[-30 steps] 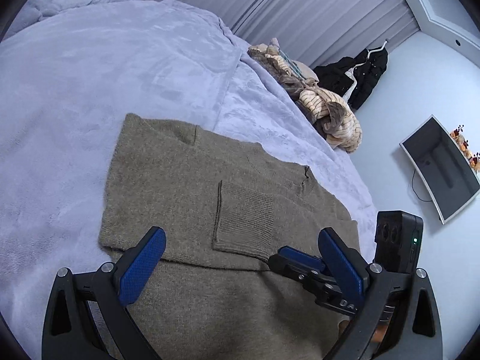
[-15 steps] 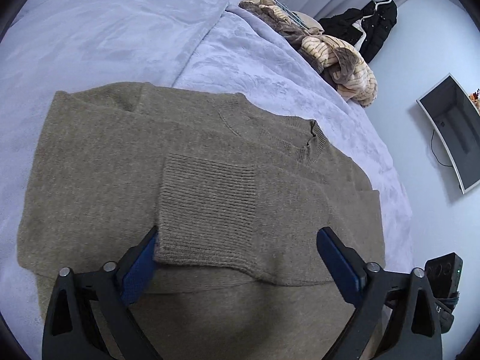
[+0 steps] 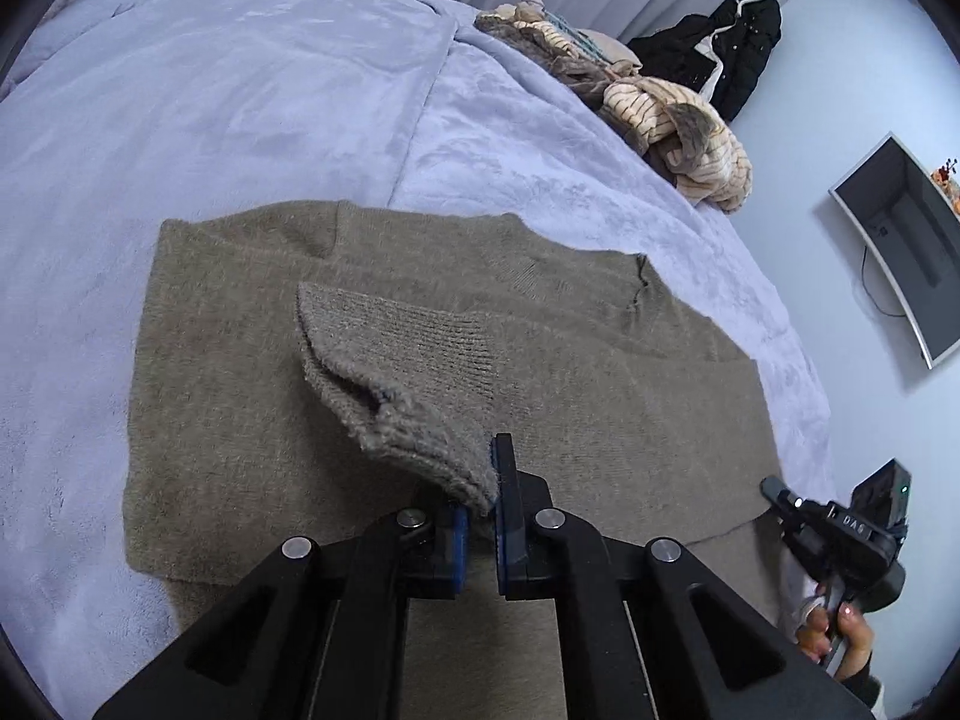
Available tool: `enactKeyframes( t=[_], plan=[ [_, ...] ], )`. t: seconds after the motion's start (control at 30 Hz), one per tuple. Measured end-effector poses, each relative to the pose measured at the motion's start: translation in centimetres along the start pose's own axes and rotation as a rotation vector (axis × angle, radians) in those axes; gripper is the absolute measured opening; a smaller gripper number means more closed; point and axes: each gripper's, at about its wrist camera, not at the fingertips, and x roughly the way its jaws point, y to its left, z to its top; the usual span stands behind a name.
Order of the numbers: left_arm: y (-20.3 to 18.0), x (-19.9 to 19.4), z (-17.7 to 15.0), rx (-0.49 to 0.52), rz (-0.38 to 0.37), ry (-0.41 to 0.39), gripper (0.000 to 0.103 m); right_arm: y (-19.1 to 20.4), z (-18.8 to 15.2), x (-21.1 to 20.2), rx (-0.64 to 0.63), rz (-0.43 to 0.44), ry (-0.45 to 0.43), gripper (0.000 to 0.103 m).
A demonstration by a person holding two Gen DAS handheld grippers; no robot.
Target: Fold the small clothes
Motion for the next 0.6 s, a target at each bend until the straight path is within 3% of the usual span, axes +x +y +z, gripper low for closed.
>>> enactKeyframes(
  t=[0.13, 0.43, 0.6],
  plan=[
    [0.3, 1.1, -1.1, 0.008, 0.034, 0.008, 0.011, -0.2, 0.3, 0.1, -0.061, -0.118, -0.021, 0.006],
    [2.5, -1.3, -1.6, -0.050, 0.057, -0.033, 0.013, -2.9, -0.2, -1.2, 0.040, -0.050, -0.070, 0.006],
    [3.0, -2.7, -2.2, -0.001, 0.140, -0.044, 0.013, -2.4, -0.5, -2.2, -0.016, -0.120, -0.057, 0.006]
  ],
)
